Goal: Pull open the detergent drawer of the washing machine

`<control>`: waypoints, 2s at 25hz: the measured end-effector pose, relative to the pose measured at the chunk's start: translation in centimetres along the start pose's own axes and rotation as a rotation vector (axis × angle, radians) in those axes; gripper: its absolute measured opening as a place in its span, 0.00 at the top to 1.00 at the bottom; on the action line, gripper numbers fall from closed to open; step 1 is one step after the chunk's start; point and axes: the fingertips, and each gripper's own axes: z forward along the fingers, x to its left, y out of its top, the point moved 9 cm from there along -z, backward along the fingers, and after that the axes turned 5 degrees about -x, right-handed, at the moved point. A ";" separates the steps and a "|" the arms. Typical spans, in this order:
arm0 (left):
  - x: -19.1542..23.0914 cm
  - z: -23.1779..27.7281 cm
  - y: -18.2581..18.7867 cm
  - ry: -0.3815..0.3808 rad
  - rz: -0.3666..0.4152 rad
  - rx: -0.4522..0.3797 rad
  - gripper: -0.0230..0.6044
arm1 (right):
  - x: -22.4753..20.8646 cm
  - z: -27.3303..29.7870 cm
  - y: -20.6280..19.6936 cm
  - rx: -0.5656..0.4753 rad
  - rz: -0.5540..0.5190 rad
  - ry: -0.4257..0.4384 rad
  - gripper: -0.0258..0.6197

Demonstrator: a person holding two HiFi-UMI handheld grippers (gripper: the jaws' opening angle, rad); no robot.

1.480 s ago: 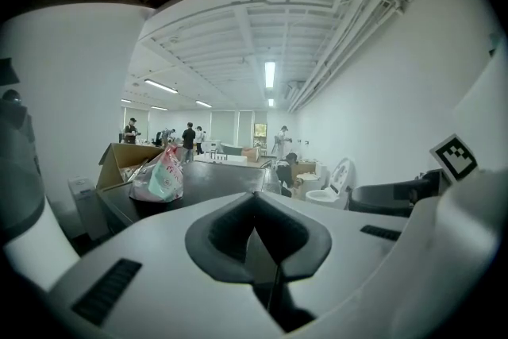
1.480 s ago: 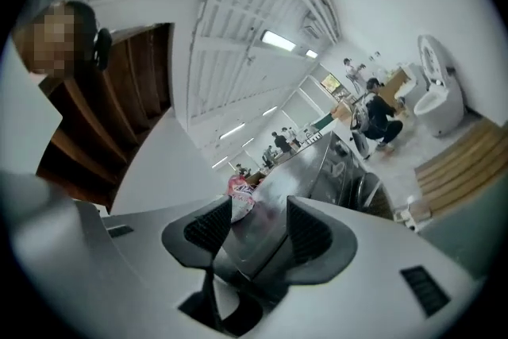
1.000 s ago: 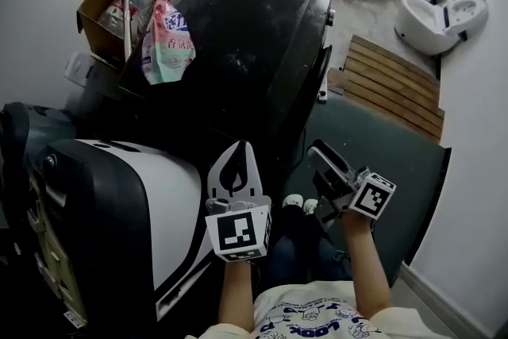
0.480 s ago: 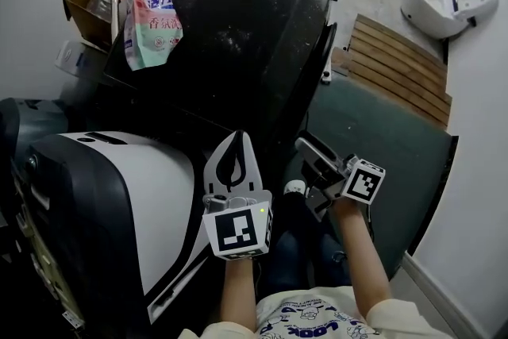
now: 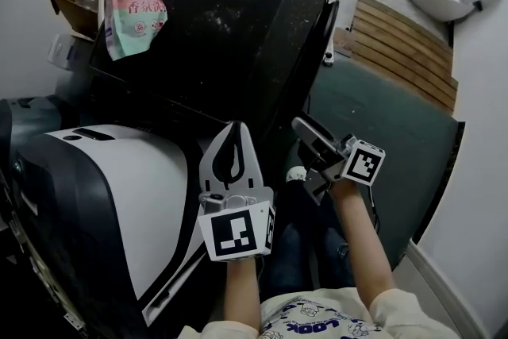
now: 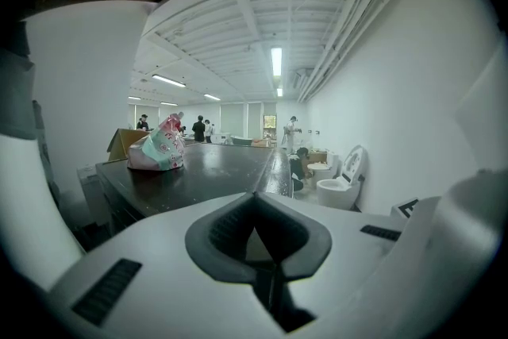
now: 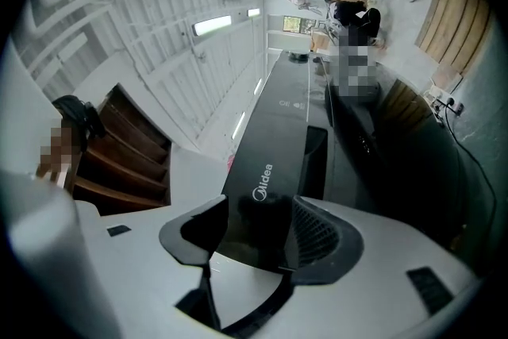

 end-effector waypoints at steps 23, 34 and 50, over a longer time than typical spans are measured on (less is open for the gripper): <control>0.2 0.8 -2.6 0.020 -0.036 0.005 0.94 | -5.2 1.8 -1.2 0.059 0.073 0.064 0.60; 0.2 1.0 -3.1 0.031 -0.047 0.020 0.94 | -4.5 2.5 -0.8 0.071 0.051 0.078 0.59; 0.6 0.5 -3.4 0.049 -0.048 0.031 0.94 | -4.2 3.5 -0.3 0.053 0.117 0.182 0.58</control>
